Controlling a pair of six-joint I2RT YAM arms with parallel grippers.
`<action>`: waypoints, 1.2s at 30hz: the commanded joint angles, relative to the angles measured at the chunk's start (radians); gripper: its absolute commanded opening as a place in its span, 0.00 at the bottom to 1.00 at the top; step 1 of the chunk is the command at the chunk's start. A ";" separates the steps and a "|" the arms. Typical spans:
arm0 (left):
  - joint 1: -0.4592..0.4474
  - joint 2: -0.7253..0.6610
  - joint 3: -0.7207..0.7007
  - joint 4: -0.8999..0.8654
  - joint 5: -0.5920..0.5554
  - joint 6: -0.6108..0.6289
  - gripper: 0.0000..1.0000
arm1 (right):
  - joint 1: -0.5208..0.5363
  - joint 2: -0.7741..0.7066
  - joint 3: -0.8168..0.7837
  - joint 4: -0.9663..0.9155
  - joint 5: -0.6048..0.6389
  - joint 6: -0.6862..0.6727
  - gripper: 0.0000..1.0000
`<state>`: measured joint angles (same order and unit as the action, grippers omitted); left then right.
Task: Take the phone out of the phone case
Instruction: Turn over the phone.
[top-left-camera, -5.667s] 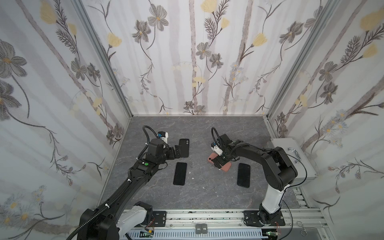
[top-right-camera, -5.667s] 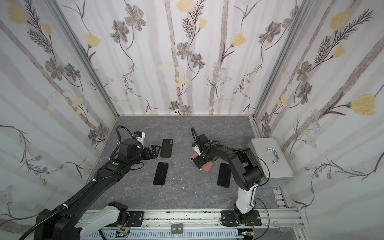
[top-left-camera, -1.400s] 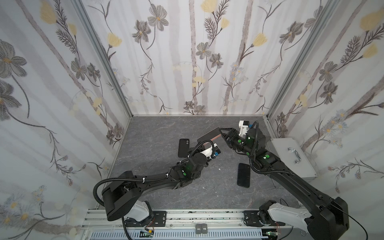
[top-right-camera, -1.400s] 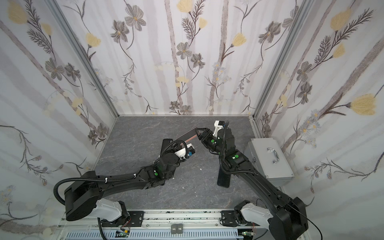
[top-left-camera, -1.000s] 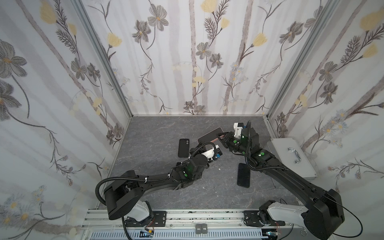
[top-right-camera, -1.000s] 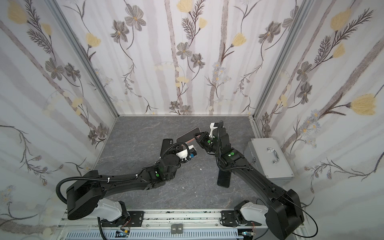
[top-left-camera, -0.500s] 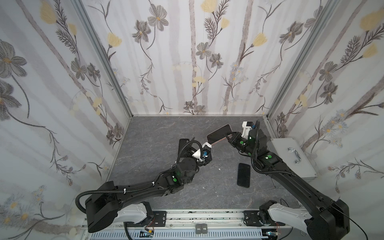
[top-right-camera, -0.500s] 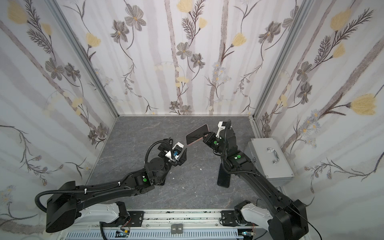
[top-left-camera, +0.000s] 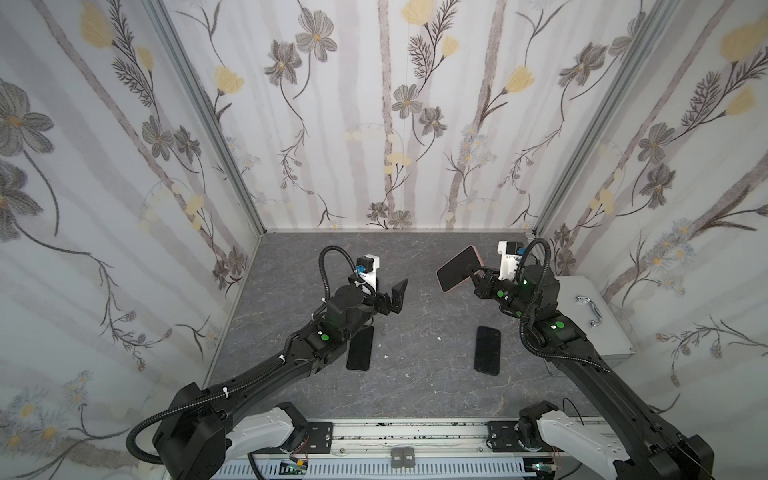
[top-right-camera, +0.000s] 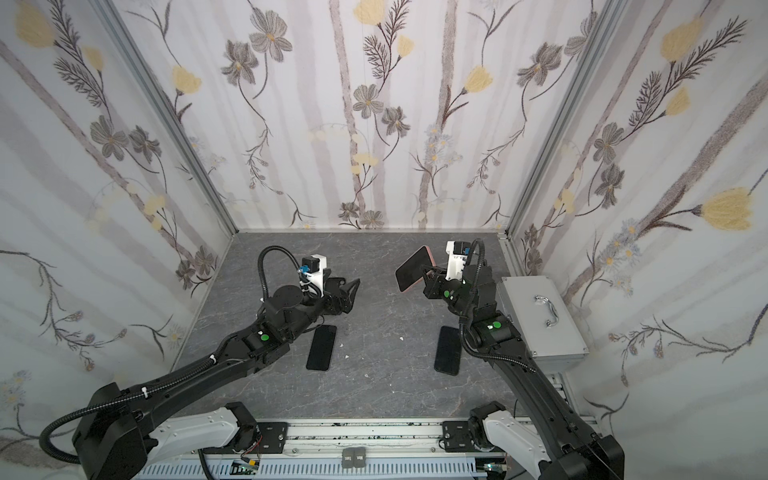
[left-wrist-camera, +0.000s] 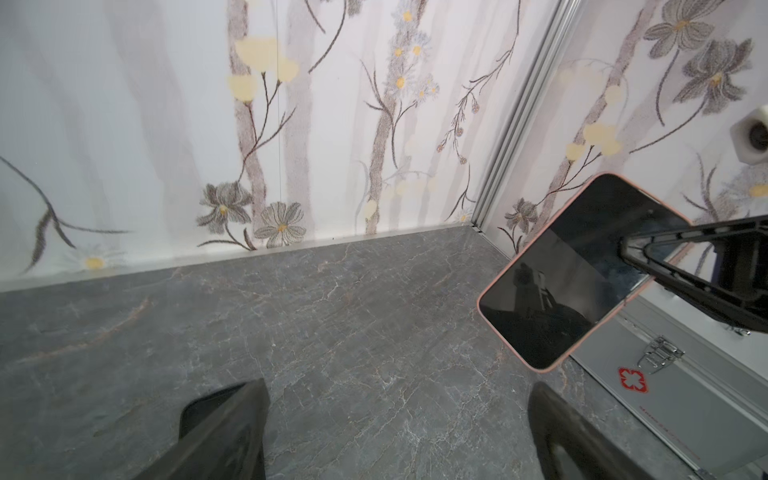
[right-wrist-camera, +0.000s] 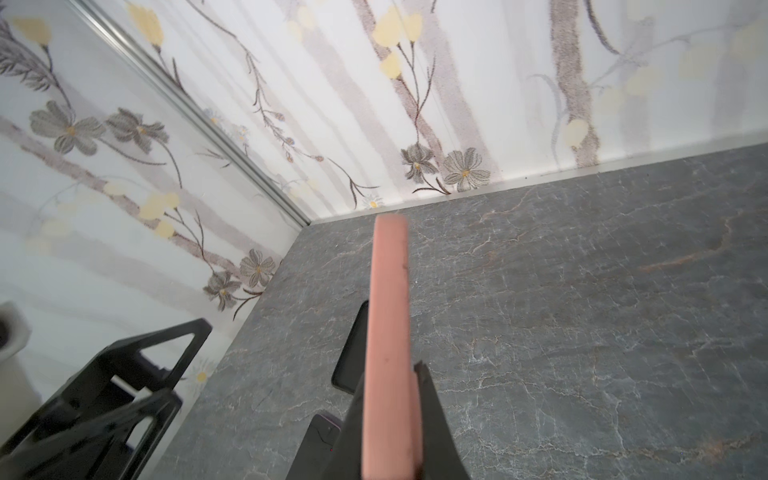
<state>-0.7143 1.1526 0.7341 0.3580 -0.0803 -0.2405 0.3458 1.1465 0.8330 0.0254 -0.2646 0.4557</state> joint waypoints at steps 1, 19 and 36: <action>0.056 0.012 0.017 -0.033 0.276 -0.166 1.00 | -0.004 0.010 0.038 -0.004 -0.134 -0.154 0.00; 0.153 -0.100 -0.060 -0.020 0.581 -0.184 0.95 | -0.028 0.194 0.176 -0.046 -0.804 -0.267 0.00; 0.165 -0.081 -0.048 0.053 0.942 -0.179 0.73 | -0.029 0.211 0.169 0.080 -1.073 -0.171 0.00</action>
<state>-0.5480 1.0634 0.6769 0.3511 0.7544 -0.4015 0.3157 1.3556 1.0004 0.0235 -1.2808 0.2611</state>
